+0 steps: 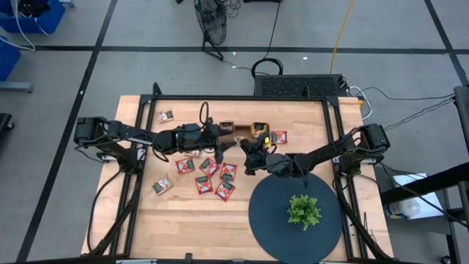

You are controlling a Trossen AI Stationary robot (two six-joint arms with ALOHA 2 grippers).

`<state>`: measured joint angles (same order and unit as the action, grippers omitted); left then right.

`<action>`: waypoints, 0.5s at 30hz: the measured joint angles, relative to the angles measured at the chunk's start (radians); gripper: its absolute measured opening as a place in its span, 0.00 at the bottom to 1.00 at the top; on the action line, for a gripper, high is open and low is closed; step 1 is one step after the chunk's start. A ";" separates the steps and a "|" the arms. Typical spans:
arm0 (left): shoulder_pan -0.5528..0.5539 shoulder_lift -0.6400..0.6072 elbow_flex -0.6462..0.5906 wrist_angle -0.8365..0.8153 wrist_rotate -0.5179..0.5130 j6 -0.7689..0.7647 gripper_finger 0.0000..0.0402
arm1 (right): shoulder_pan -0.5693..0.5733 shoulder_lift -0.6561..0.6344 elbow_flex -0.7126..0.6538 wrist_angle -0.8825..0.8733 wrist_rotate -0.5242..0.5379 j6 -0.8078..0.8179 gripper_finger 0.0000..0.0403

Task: Pick & Place Tea
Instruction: Put the brown tea bag into the left section wooden organizer

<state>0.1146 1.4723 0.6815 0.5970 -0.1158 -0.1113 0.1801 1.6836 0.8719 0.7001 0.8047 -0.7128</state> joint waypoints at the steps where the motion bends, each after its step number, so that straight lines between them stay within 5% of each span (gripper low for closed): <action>1: 0.000 0.000 0.000 0.006 0.023 -0.006 0.58 | -0.002 0.000 0.000 0.001 -0.006 0.001 0.00; 7: -0.004 0.000 0.000 0.036 0.121 -0.092 0.58 | -0.025 0.000 0.000 0.040 -0.154 0.028 0.00; 15: -0.003 0.000 0.000 0.027 0.116 -0.105 0.58 | -0.043 0.000 0.000 0.052 -0.125 0.024 0.00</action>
<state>0.1115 1.4723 0.6811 0.6239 0.0000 -0.2161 0.1368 1.6833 0.8722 0.7516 0.6792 -0.6890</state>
